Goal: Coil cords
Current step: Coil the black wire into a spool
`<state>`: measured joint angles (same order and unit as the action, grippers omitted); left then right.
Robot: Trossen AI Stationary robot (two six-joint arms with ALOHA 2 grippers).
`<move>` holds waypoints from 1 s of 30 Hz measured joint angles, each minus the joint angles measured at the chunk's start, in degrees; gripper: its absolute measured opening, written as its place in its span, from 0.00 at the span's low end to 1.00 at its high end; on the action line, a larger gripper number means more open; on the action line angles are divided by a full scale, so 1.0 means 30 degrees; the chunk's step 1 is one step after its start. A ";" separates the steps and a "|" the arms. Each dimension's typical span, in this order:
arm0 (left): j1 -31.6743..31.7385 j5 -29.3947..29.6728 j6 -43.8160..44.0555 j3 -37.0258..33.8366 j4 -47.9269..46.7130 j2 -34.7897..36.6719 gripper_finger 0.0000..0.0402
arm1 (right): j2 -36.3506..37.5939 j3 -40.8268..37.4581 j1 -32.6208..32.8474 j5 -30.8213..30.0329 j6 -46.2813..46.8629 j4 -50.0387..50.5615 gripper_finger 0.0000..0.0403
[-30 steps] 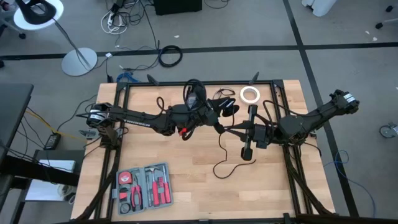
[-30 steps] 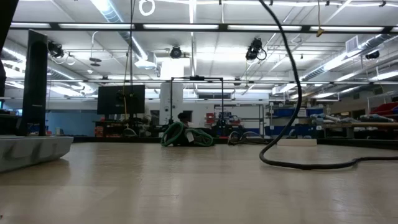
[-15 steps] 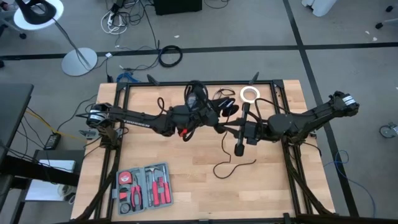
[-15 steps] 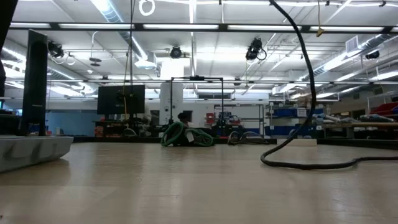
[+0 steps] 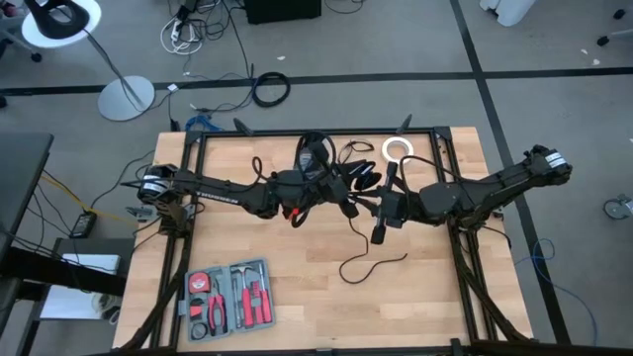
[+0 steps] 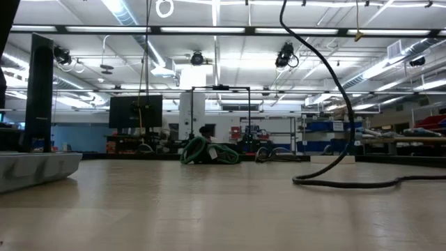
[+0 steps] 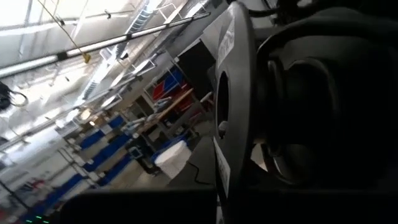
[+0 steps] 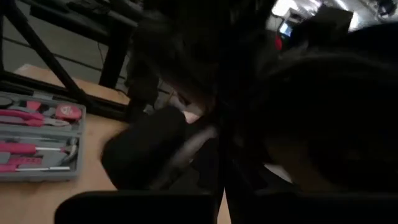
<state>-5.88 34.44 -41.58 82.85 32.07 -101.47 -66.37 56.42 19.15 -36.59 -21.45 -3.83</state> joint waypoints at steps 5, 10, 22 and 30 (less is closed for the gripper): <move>-0.0061 -0.0460 0.1345 0.0003 0.0468 0.0000 0.00 | -0.0029 -0.0182 -0.0323 -0.0731 0.0253 0.0015 0.01; -0.0042 -0.0833 0.2429 0.0005 0.0442 0.0000 0.00 | -0.0019 -0.0182 -0.0313 -0.1951 0.0216 -0.0025 0.01; -0.0134 -0.1247 0.3437 0.0000 -0.1718 0.0102 0.00 | 0.0982 -0.0182 0.1262 -0.6766 0.0914 0.3511 0.02; -0.0156 -0.1334 0.3612 -0.0007 -0.4690 0.0270 0.00 | 0.1798 -0.0164 0.2740 -0.8597 0.4791 0.8517 0.02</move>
<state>-6.35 30.44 -30.74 82.83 18.00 -100.66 -60.97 55.93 27.37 -62.38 -7.07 21.72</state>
